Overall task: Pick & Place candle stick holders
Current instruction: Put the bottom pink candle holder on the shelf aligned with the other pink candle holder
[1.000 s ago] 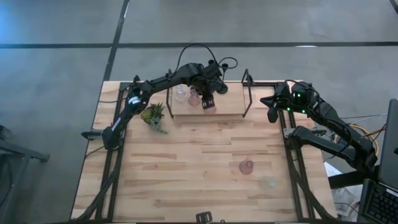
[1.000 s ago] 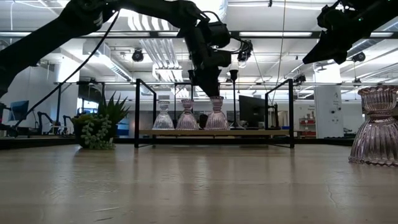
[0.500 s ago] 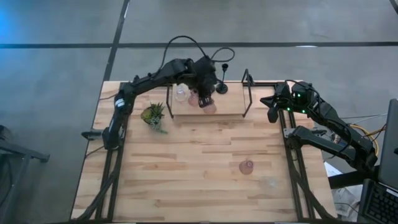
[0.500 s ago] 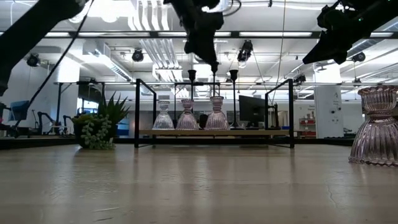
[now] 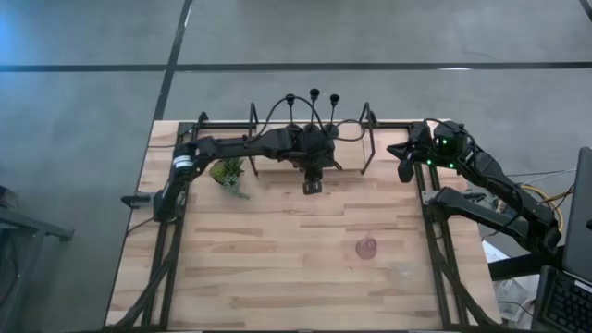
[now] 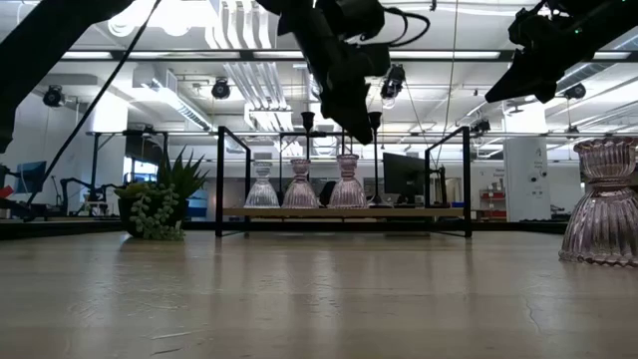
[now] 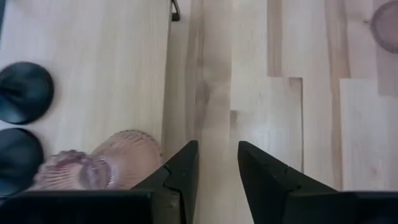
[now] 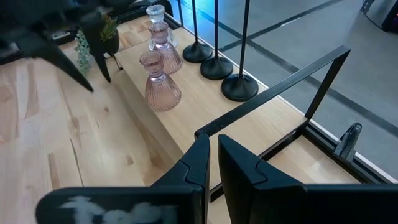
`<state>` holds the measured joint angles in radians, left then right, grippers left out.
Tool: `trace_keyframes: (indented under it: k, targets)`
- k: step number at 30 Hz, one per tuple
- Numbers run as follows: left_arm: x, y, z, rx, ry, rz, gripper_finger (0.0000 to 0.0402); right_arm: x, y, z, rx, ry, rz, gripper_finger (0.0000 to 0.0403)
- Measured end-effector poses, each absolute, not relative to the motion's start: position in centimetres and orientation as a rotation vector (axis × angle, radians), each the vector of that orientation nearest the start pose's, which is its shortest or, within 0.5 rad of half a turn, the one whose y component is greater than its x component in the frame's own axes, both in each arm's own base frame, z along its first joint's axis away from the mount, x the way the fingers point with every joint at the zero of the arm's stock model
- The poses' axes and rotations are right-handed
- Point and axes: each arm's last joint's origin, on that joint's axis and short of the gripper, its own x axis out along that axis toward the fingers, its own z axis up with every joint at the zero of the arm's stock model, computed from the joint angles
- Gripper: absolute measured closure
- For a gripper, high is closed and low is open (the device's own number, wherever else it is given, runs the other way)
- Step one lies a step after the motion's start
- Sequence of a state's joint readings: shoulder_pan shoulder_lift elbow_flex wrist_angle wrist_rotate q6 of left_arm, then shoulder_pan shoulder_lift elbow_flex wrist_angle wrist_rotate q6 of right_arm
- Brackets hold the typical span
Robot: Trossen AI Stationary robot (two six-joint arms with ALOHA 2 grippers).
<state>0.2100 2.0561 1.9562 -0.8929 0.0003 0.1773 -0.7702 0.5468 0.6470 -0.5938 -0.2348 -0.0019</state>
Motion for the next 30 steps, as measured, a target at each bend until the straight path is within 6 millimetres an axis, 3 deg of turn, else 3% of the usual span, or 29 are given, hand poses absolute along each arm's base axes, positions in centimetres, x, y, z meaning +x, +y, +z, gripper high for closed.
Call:
trace_keyframes:
  k: [8, 21, 30]
  targets:
    - [44.0, 10.2, 27.0, 0.076, 0.967, 0.198, 0.0287, 8.8, -7.6, 28.0, 0.24, 0.438, -0.524, 0.0374]
    - [43.4, 12.7, 26.8, 0.023, 0.96, 0.293, 0.0287, 8.8, -7.6, 28.0, 0.239, 0.438, -0.524, 0.0374]
    - [43.2, 13.2, 26.6, 0.003, 0.964, 0.317, 0.0286, 8.8, -7.6, 28.0, 0.239, 0.438, -0.524, 0.0374]
